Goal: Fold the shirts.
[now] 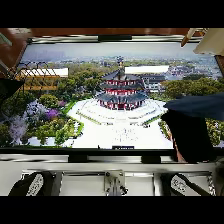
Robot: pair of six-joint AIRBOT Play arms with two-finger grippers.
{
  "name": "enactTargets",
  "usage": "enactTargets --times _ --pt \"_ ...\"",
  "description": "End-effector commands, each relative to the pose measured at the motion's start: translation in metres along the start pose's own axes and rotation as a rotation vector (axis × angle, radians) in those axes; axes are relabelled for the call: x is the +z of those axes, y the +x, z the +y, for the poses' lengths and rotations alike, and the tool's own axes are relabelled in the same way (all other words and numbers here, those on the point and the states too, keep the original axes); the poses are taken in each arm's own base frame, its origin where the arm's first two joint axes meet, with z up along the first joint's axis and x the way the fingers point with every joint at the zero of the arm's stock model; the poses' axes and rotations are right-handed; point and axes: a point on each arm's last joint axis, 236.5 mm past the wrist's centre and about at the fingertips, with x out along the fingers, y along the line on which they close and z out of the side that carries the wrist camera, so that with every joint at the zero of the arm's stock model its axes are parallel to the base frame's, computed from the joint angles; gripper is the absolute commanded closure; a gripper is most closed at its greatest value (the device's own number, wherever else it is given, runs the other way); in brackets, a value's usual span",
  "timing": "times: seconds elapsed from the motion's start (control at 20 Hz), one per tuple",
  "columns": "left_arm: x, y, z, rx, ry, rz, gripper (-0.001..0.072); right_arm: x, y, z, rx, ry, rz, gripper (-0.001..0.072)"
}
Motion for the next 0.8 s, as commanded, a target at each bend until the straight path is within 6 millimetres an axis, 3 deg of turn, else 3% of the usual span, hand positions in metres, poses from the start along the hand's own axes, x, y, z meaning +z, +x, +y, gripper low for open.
enactTargets --times 0.0,0.1,0.25,0.35,0.6,0.75 --pt "0.000 0.000 0.000 0.000 0.004 0.000 0.0675 -0.036 0.014 -0.022 -0.074 0.039 0.066 0.0636" --pt "0.000 0.000 0.000 0.000 0.004 0.000 0.0675 -0.052 0.010 -0.026 -0.075 0.064 0.061 0.0636" --pt "0.000 0.000 0.000 0.000 0.004 0.000 0.0675 -0.058 0.000 -0.046 -0.089 0.145 0.031 0.0636" --pt "0.000 0.000 0.000 0.000 0.004 0.000 0.0676 -0.068 0.004 -0.053 -0.095 0.172 0.047 0.0636" --pt "-0.001 0.000 0.000 -0.001 0.004 0.003 0.0675 -0.118 0.055 -0.050 -0.060 0.191 0.255 0.0636" --pt "-0.003 0.000 -0.001 -0.004 0.004 0.010 0.0676 -0.139 0.074 -0.052 -0.063 0.210 0.343 0.0636"
